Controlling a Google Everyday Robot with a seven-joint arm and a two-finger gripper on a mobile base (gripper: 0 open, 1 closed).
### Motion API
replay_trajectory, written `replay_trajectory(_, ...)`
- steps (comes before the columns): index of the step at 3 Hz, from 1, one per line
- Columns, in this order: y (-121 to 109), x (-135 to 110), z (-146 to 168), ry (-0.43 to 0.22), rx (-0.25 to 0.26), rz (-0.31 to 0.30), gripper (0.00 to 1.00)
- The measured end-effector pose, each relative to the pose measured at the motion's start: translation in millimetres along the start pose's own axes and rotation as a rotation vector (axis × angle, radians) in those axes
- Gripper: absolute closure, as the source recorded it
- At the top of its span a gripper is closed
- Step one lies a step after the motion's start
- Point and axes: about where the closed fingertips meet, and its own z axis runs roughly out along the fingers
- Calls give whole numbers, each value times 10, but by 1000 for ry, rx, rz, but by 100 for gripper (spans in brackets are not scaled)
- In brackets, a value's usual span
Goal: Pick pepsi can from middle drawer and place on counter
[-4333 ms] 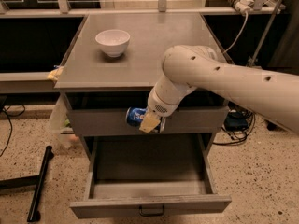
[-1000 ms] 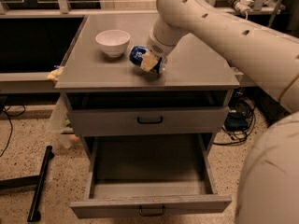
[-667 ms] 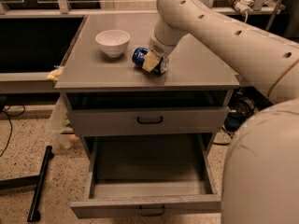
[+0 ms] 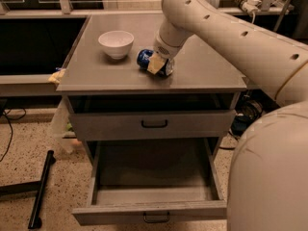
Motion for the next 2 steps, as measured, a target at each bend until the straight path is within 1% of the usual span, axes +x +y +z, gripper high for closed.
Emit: replay_trajectory(2, 0, 0, 0, 0, 0, 0, 14)
